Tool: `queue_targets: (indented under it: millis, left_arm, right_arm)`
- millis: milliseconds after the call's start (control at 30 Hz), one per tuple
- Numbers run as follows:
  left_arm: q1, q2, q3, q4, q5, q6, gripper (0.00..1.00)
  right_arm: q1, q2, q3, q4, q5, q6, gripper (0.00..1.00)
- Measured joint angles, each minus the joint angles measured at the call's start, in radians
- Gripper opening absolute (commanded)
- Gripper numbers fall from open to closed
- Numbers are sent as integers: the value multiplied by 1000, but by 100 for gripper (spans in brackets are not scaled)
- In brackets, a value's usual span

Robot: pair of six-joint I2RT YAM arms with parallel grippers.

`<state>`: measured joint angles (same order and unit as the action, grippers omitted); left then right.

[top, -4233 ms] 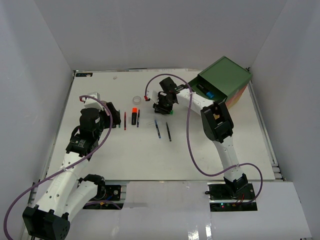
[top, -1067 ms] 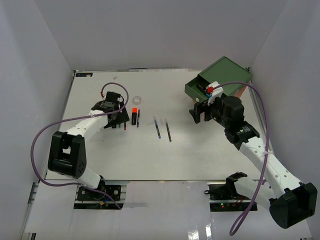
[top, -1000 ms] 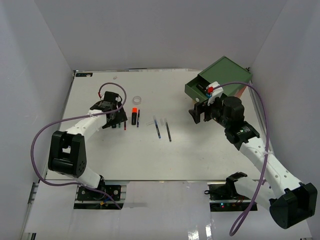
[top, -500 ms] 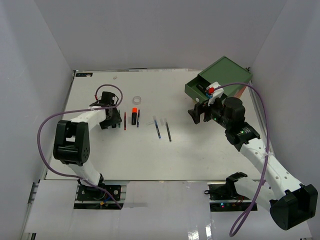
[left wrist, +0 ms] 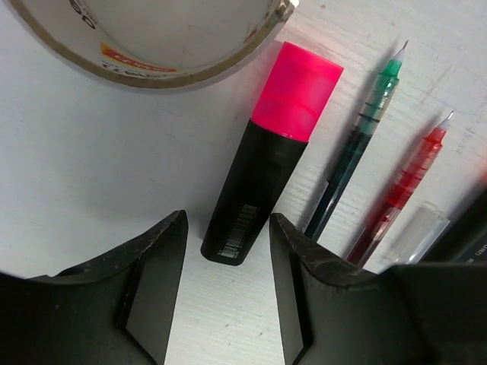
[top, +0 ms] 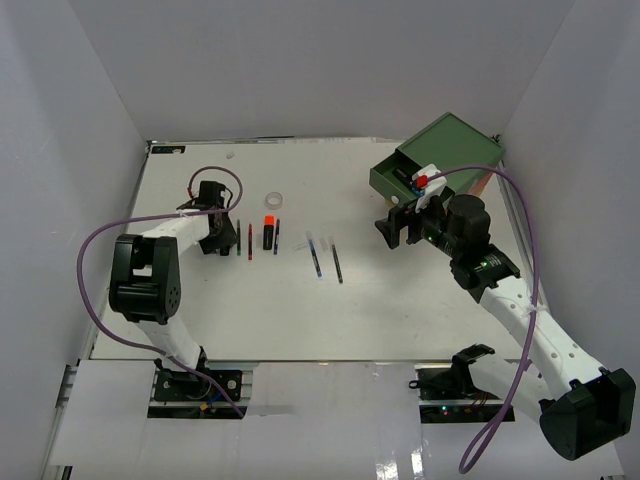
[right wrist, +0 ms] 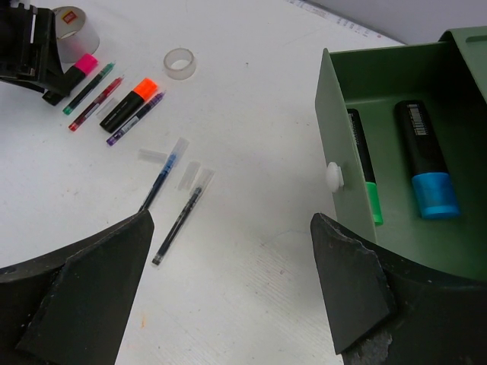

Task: Sort the stationery into containers
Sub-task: Pick up the pen from the center of the board.

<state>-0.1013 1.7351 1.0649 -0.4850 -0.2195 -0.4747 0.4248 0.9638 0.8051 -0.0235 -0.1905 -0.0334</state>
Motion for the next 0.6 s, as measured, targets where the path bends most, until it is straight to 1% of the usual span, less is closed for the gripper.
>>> queue_targets:
  millis: [167, 267, 300, 367, 400, 600]
  left_arm:
    - [0, 18, 0, 10, 17, 18, 55]
    - [0, 19, 0, 14, 22, 30, 47]
    - [1, 19, 0, 15, 22, 34, 42]
    - [1, 20, 0, 18, 25, 44, 37]
    - [1, 20, 0, 20, 26, 48, 32]
    - [1, 10, -10, 33, 37, 74, 25]
  right_arm:
    - [0, 1, 0, 0, -1, 0, 90]
    - [0, 6, 0, 0, -4, 0, 90]
    - [0, 7, 0, 0, -5, 0, 90]
    - [0, 7, 0, 0, -7, 0, 90]
    - [0, 7, 0, 0, -7, 0, 90]
    - [0, 7, 0, 0, -15, 0, 90]
